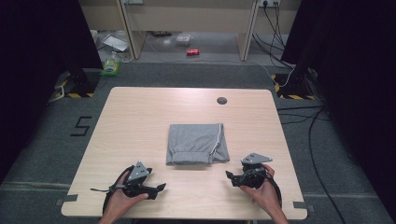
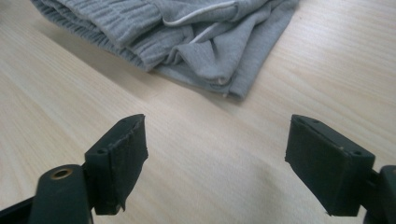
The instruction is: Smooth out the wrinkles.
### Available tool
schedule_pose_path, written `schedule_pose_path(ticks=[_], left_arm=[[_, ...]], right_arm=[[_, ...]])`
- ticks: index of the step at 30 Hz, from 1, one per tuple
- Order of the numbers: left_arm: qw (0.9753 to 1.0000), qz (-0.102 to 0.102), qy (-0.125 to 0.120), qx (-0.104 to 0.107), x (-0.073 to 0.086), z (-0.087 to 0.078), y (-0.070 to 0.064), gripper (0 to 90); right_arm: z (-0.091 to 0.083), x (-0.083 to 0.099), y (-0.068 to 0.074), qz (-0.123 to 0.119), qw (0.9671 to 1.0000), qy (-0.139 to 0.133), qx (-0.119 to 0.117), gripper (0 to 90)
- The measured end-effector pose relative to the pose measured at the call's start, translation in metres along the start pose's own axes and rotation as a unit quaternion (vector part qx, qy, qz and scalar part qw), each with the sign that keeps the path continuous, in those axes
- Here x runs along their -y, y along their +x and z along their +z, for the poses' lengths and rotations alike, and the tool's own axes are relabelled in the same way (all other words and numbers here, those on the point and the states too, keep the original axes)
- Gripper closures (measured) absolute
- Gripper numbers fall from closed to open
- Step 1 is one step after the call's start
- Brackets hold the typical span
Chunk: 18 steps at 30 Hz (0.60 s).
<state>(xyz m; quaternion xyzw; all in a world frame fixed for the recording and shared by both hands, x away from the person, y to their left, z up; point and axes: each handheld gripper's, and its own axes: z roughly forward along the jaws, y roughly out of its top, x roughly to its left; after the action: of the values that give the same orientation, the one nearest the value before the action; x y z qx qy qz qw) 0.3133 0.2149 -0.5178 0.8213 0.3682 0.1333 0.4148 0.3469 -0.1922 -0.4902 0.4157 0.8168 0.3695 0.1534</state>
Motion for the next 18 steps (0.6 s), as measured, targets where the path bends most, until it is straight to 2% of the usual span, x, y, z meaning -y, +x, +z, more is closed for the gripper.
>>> schedule_pose_path(ticks=[4, 10, 12, 18], left_arm=[[1.0, 0.005, 0.004, -0.003, 0.006, -0.004, -0.002, 15.6], [0.9997, 0.01, 0.013, -0.018, 0.015, -0.012, 0.0, 15.5], [0.9991, 0.015, 0.023, -0.031, 0.016, -0.012, 0.0, 15.3], [0.999, 0.014, 0.024, -0.034, 0.017, -0.012, 0.001, 13.4]], right_arm=[[-0.005, 0.006, 0.001, 0.001, 1.0, 0.005, 0.002, 19.0], [-0.01, 0.017, 0.002, -0.001, 0.9999, 0.011, 0.006, 16.9], [-0.012, 0.02, 0.002, 0.0, 0.9998, 0.017, 0.009, 16.7], [-0.013, 0.032, 0.002, -0.002, 0.9991, 0.035, 0.022, 16.7]])
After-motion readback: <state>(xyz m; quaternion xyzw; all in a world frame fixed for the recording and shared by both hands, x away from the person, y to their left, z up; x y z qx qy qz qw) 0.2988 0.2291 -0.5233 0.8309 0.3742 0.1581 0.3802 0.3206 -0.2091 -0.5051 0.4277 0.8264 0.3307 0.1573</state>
